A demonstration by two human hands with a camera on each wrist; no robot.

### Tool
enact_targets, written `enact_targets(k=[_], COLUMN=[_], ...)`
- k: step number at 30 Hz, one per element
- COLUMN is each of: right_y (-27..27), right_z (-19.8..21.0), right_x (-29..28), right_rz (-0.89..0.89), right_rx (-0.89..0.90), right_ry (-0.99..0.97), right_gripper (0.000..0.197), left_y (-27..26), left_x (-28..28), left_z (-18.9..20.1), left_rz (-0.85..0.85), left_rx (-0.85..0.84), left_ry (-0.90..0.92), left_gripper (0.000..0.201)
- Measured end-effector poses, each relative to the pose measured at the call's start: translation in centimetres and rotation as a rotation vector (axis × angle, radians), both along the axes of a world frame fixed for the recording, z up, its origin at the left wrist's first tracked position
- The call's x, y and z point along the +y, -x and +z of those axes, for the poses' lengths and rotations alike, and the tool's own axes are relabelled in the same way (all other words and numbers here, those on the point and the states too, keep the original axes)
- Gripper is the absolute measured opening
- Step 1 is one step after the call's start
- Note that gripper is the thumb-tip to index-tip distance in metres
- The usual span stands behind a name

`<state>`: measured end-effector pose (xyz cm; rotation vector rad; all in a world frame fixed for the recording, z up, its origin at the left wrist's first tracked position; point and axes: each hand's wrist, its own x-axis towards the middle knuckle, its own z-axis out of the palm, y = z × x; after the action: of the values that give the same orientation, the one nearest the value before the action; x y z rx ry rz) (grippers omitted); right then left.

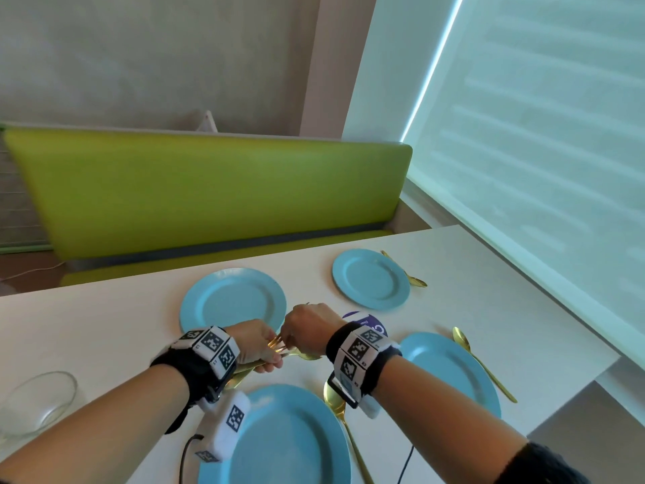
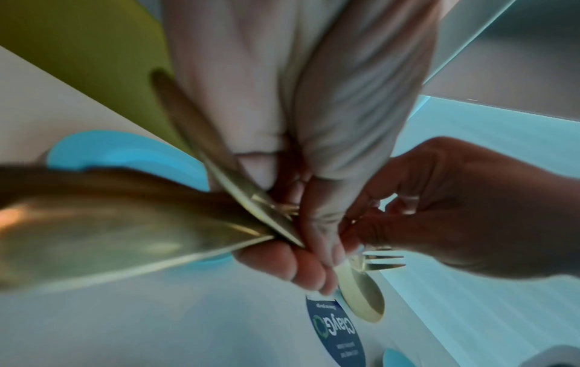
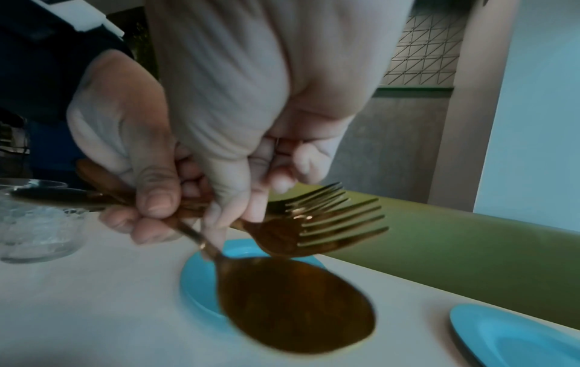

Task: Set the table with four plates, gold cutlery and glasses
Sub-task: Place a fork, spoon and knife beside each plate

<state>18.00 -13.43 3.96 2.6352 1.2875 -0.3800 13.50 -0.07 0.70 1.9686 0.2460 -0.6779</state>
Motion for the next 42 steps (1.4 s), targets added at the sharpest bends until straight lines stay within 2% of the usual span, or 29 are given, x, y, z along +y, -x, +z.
enact_targets(k=[5, 18, 21, 25, 29, 33, 36, 39, 42], right_y=[-3.5, -13.0, -15.6, -19.2, -20.2, -20.1, -20.2, -20.6, -20.7], right_z=[-0.1, -1.8, -2.0, -5.1, -8.5, -10.8, -11.5, -12.1, -12.3], right_x=[0.2, 0.4, -0.8, -2.8, -3.0, -2.6, -2.4, -2.4, -2.2], right_rz=[-0.052, -0.094, -0.235, -0.553, -0.753, -0.919, -1.006, -1.044, -1.063], right_rx=[0.019, 0.020, -0.014, 0.039, 0.119, 0.203, 0.271, 0.261, 0.251], right_ry=[0.023, 0.060, 0.078, 0.048, 0.064, -0.018, -0.089, -0.132, -0.155], right_gripper=[0.021, 0.024, 0.023, 0.022, 0.024, 0.035, 0.029, 0.033, 0.028], left_y=[-1.7, -7.4, -7.9, -8.5, -9.3, -9.9, -10.1, -10.4, -10.9], left_x=[1.4, 3.6, 4.8, 6.3, 6.5, 6.4, 6.3, 6.2, 6.1], left_z=[-0.8, -3.1, -3.9, -4.5, -4.6, -5.1, -5.6, -5.8, -5.8], left_rz=[-0.006, 0.166, 0.238, 0.434, 0.554, 0.657, 0.707, 0.728, 0.732], left_rx=[0.019, 0.071, 0.078, 0.042, -0.010, -0.049, -0.058, -0.058, -0.063], left_ry=[-0.010, -0.047, -0.059, -0.006, 0.041, 0.085, 0.104, 0.114, 0.113], left_gripper=[0.018, 0.018, 0.017, 0.016, 0.017, 0.014, 0.022, 0.018, 0.022])
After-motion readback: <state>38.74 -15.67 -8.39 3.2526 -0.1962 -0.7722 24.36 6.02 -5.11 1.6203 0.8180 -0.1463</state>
